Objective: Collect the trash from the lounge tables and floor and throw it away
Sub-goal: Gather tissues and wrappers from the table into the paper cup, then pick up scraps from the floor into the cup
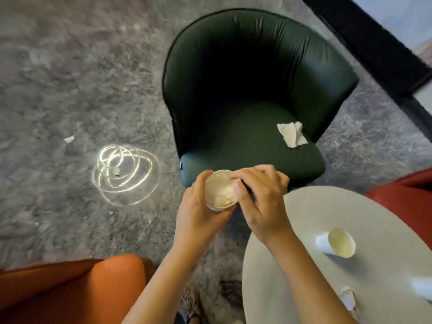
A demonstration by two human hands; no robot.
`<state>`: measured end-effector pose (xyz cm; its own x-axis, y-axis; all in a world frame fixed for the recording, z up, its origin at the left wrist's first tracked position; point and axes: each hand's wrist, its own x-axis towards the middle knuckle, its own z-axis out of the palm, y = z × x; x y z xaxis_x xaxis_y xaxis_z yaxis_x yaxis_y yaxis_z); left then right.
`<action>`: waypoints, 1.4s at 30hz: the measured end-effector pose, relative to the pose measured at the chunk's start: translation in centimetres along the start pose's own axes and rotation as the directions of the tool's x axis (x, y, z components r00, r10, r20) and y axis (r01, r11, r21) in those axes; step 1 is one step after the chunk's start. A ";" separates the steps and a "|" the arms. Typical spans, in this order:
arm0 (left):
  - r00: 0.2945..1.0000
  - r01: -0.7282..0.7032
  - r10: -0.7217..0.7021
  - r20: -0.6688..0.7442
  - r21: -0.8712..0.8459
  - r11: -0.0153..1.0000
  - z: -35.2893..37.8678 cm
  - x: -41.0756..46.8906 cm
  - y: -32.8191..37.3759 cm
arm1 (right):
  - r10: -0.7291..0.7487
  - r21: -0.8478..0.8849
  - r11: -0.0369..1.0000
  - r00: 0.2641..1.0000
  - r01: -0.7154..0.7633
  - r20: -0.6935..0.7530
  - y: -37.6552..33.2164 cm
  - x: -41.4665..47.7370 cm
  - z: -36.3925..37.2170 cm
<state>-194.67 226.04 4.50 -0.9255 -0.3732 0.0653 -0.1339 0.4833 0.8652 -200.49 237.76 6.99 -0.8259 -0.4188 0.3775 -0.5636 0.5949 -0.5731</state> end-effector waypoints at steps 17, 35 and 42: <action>0.745 0.303 -0.179 -0.642 0.088 0.949 -30.2 2.9 -9.2 | -0.164 0.352 0.934 0.942 0.053 0.294 -18.4 18.1 13.4; 0.181 0.663 -0.366 -0.913 -0.161 0.731 -38.9 13.5 -20.1 | -0.411 0.464 0.878 0.688 0.122 0.598 -22.5 37.8 35.1; 0.105 0.719 -0.450 -0.887 -0.245 0.650 -40.2 14.8 -23.8 | -0.418 0.448 0.888 0.594 0.105 0.688 -23.6 38.9 43.0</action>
<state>-190.91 177.24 4.88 0.2774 -0.9590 0.0583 -0.6656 -0.1481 0.7314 -218.64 177.99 3.92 -0.2443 -0.9690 -0.0372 -0.5806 0.1769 -0.7948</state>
